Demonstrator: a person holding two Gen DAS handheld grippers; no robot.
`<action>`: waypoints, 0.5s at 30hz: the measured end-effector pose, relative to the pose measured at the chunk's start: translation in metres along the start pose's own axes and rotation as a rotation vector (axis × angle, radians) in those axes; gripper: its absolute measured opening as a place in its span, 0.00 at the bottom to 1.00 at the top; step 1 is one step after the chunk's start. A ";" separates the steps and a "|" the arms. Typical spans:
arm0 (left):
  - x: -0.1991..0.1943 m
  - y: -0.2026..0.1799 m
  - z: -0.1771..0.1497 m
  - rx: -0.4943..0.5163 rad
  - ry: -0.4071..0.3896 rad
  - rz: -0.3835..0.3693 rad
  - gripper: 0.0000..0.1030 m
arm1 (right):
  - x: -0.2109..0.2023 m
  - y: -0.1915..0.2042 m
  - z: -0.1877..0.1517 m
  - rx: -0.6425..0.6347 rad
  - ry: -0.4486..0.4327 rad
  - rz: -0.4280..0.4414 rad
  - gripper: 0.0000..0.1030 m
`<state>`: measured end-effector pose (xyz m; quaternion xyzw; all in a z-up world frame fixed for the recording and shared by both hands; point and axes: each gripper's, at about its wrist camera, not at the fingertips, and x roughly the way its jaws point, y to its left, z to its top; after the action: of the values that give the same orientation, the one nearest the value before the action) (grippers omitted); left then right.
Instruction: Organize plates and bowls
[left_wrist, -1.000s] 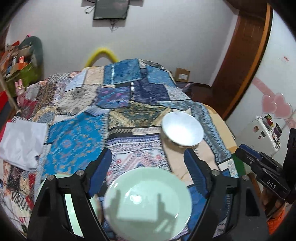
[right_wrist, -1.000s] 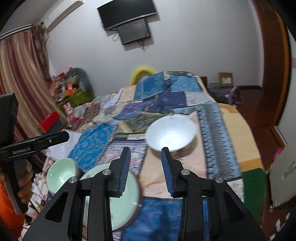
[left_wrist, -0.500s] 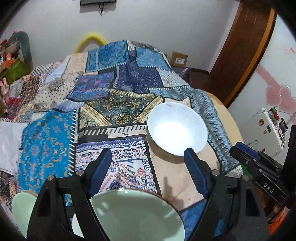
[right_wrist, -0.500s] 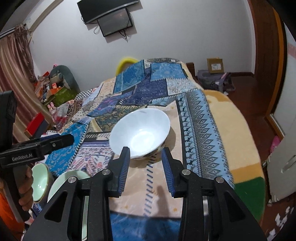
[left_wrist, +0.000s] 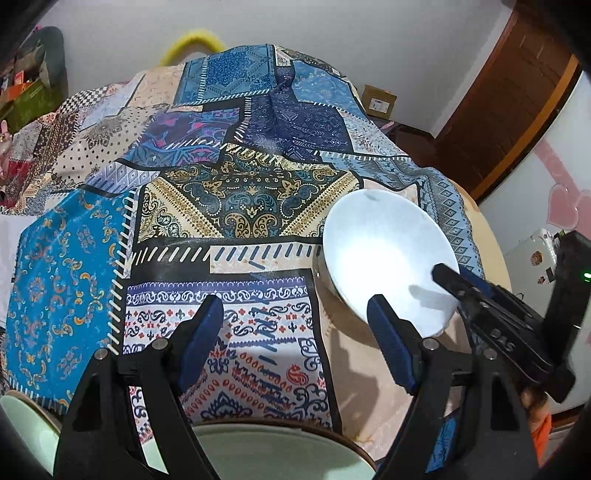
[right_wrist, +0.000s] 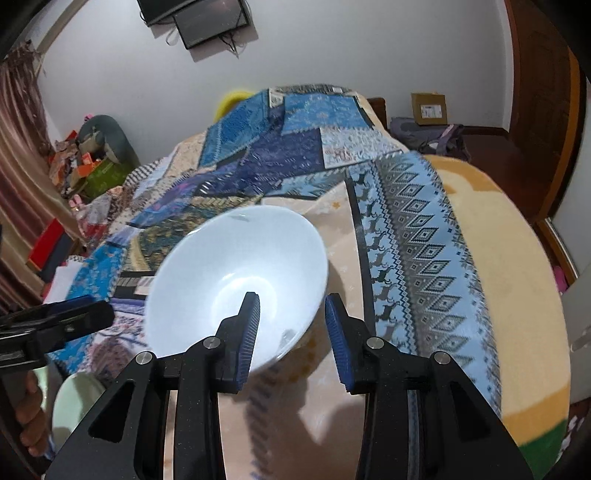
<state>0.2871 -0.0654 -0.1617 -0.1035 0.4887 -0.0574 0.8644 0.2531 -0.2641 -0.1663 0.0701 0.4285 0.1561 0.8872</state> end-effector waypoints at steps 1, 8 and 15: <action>0.001 0.000 0.001 -0.001 -0.001 -0.001 0.78 | 0.004 -0.002 0.000 0.004 0.011 -0.003 0.33; 0.012 -0.001 0.004 -0.009 0.021 -0.007 0.78 | 0.019 -0.004 -0.004 0.000 0.054 0.028 0.23; 0.030 0.001 -0.003 -0.014 0.086 -0.011 0.70 | 0.011 0.007 -0.015 -0.043 0.083 0.100 0.23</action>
<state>0.3002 -0.0710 -0.1881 -0.1095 0.5253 -0.0633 0.8415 0.2463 -0.2539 -0.1816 0.0660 0.4573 0.2123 0.8611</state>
